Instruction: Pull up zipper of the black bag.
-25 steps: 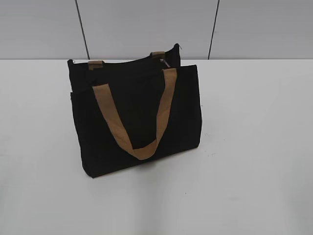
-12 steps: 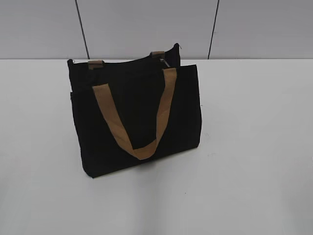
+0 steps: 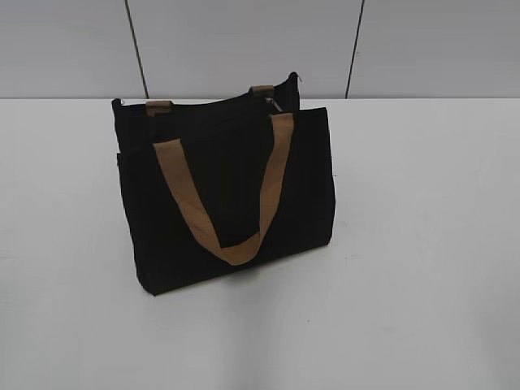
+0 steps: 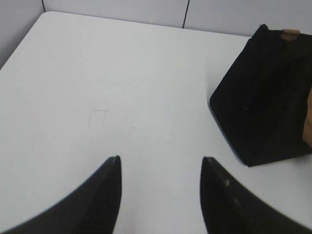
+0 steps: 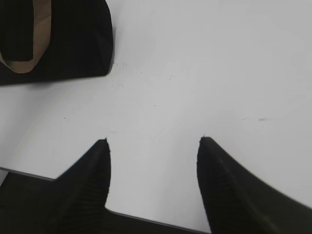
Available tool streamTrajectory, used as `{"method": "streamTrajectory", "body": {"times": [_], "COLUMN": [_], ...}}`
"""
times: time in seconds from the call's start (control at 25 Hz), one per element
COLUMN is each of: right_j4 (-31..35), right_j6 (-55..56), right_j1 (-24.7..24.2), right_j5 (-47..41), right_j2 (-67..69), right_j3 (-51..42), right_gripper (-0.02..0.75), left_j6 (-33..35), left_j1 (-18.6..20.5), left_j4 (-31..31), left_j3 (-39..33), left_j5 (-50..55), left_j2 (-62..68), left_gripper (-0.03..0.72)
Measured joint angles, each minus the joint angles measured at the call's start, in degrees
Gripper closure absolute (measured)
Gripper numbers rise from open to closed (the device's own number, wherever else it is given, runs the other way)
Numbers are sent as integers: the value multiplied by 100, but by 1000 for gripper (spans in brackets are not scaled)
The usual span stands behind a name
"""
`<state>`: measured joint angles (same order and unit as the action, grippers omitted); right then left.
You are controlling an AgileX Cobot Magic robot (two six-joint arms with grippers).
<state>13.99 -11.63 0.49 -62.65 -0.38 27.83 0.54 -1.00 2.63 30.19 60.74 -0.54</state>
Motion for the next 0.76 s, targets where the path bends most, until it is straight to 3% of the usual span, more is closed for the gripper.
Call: {"method": "streamTrajectory", "body": {"times": [0.76], "right_j4": [2], "right_j6": [0], "right_j1": [0], "right_j5": [0], "right_j2": [0], "right_j3": [0], "right_gripper": [297], "left_j6": [0], "left_j1": [30], "left_j4": [0], "left_j3": [0], "left_j5": [0], "left_j2": [0], "left_gripper": [295]}}
